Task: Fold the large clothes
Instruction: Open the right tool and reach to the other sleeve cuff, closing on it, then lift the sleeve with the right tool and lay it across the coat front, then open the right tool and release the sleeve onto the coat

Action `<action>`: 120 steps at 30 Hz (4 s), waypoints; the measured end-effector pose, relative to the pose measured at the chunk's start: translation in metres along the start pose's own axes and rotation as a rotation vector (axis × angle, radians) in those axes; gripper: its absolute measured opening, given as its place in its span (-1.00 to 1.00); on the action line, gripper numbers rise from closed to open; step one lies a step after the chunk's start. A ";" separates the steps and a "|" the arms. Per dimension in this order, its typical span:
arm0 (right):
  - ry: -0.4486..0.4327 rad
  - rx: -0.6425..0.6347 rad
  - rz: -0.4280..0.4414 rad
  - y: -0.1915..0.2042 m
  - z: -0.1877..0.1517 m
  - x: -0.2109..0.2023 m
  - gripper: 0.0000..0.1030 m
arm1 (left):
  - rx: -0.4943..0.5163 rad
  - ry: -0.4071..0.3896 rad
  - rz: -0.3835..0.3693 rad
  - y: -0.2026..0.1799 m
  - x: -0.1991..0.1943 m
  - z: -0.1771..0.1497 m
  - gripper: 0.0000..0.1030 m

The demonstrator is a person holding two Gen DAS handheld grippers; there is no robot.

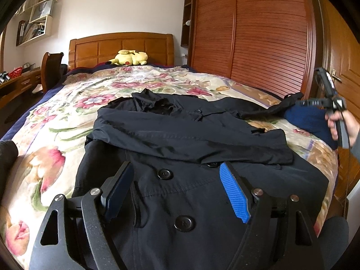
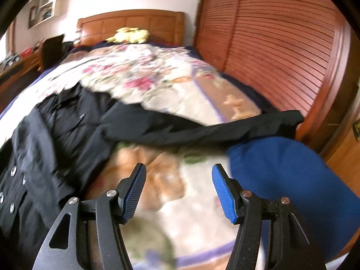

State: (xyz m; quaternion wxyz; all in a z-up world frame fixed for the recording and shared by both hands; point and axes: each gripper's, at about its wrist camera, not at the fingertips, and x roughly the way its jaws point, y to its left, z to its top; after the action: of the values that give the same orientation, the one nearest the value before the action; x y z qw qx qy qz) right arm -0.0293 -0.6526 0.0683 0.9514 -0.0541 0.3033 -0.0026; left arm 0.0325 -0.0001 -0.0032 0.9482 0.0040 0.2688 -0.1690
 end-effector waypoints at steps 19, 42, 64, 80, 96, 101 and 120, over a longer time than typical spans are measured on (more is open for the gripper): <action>0.130 0.375 -0.148 -0.109 0.060 0.120 0.34 | 0.021 0.056 0.011 -0.006 0.020 -0.004 0.55; -0.117 0.096 -0.163 -0.024 0.099 0.079 -0.99 | 0.025 0.052 0.008 -0.007 0.016 -0.005 0.55; -0.158 -0.207 0.589 0.265 0.043 0.017 -0.98 | -0.024 0.000 0.035 0.016 -0.008 -0.001 0.55; -0.078 -0.216 0.746 0.307 0.015 0.042 -0.98 | -0.050 -0.014 0.049 0.026 -0.011 0.001 0.55; -0.037 -0.294 0.648 0.328 0.000 0.057 -0.96 | -0.043 -0.014 0.056 0.027 -0.011 0.000 0.55; -0.052 -0.288 0.509 0.328 -0.014 0.053 -0.16 | -0.044 -0.010 0.063 0.030 -0.010 -0.001 0.55; -0.036 -0.234 0.498 0.289 -0.035 0.037 0.13 | -0.070 0.049 0.118 0.040 0.011 -0.009 0.55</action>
State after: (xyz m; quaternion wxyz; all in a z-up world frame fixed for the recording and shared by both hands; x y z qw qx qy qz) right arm -0.0273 -0.3699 -0.0116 0.9152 -0.0873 0.2887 0.2674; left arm 0.0495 0.0348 -0.0199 0.9493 -0.0094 0.2968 -0.1032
